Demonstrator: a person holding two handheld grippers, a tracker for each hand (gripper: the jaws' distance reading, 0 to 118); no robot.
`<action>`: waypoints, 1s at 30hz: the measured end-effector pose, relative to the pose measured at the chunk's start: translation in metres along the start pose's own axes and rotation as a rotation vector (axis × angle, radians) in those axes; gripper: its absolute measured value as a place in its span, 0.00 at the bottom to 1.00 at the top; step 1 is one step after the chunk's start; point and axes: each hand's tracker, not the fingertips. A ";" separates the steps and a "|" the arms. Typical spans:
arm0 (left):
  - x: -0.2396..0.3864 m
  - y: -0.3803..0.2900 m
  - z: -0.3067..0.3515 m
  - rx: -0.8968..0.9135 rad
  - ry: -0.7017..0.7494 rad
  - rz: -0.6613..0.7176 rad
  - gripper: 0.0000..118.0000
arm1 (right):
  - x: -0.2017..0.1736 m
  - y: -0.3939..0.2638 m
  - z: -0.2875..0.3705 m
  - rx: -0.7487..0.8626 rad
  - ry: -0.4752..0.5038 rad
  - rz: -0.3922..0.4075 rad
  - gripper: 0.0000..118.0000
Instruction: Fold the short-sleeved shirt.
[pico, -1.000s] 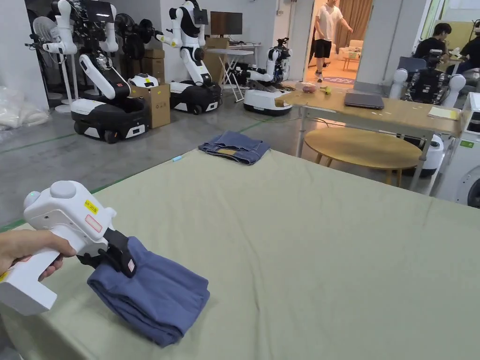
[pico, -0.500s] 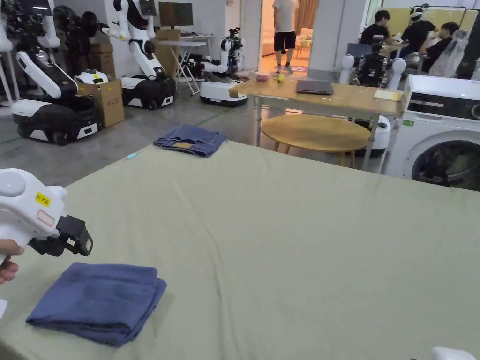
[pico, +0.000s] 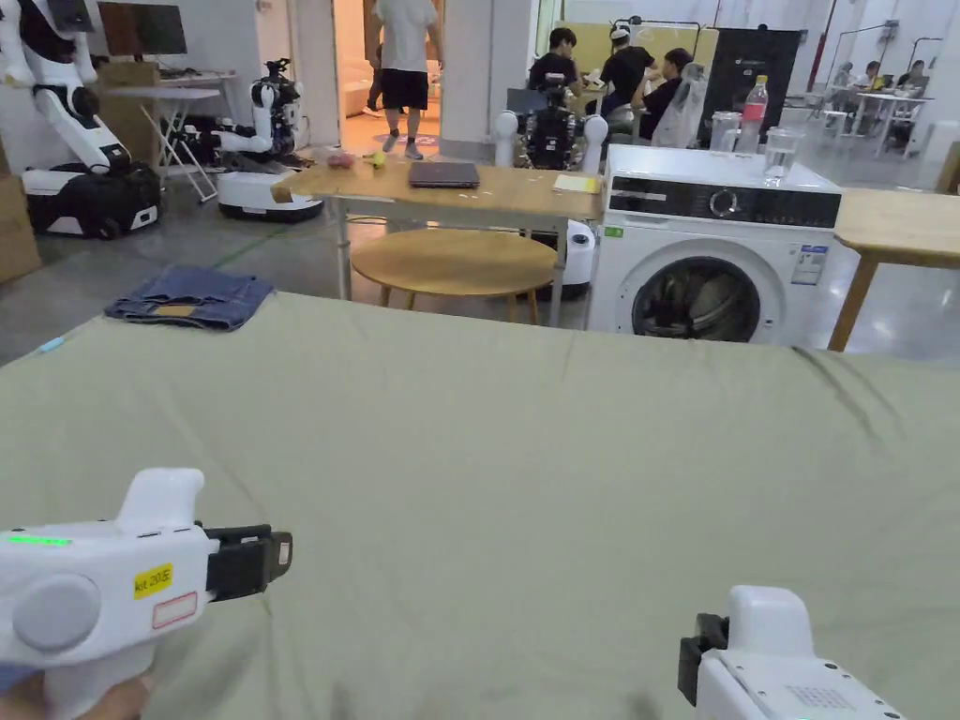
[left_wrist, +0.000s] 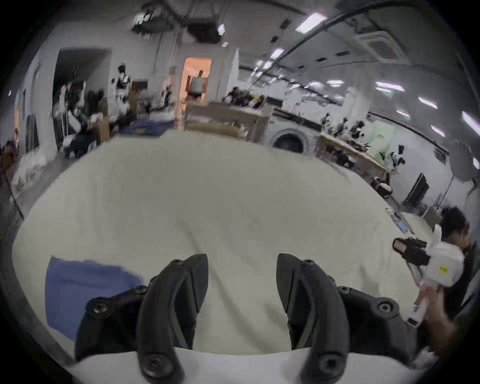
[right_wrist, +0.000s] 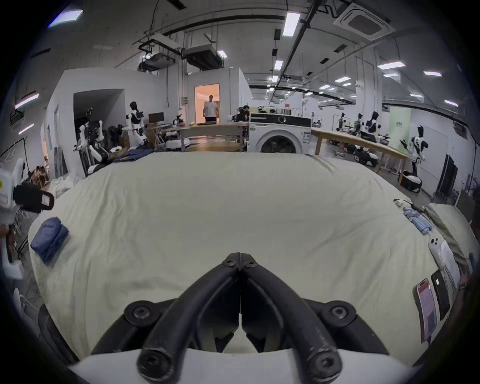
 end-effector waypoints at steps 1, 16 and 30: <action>0.015 0.001 -0.003 0.076 0.058 -0.080 0.40 | 0.003 0.003 0.001 0.009 -0.003 -0.007 0.00; 0.127 -0.013 -0.015 0.332 0.132 -0.100 0.01 | 0.009 0.031 0.026 0.217 -0.039 -0.049 0.00; 0.129 -0.016 0.000 0.413 0.141 -0.113 0.01 | 0.001 0.026 0.037 0.317 -0.048 -0.066 0.00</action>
